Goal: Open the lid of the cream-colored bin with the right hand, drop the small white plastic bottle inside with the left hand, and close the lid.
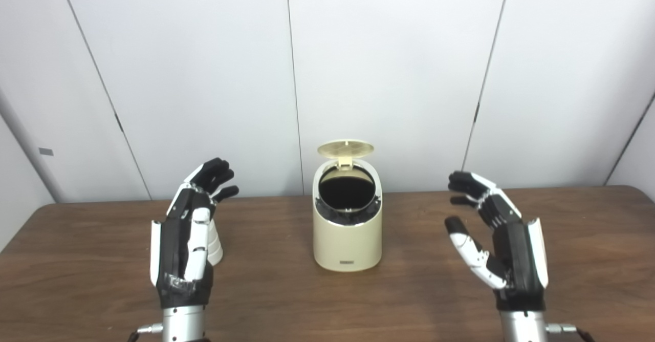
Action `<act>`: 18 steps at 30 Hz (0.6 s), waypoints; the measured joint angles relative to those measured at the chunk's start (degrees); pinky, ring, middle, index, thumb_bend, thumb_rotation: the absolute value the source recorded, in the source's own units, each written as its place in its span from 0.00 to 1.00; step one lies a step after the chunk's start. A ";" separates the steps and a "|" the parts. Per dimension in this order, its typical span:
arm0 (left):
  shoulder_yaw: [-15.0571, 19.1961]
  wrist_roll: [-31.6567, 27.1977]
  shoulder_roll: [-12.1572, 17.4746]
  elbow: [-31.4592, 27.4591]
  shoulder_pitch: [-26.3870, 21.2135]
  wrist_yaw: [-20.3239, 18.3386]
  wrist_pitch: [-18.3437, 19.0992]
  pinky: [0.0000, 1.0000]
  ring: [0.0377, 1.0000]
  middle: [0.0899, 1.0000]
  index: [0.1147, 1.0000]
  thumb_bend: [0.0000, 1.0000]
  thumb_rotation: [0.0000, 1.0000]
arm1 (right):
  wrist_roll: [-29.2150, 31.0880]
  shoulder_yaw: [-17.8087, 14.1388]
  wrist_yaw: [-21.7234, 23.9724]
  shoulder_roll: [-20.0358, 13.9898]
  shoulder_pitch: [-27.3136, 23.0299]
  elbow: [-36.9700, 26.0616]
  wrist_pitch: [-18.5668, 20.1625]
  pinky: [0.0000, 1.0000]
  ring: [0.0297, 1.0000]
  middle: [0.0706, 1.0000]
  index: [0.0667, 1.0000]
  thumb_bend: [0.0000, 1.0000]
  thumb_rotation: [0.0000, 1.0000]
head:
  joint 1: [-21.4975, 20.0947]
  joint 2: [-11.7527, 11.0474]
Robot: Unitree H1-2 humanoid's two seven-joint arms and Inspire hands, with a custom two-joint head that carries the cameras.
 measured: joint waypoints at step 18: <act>3.36 17.73 2.00 -0.09 -0.90 5.29 -6.02 0.64 0.73 0.72 0.70 0.42 0.48 | -0.04 -1.47 -0.51 1.51 0.08 -0.43 0.63 0.62 0.72 0.73 0.71 0.25 0.37 | 0.88 -0.44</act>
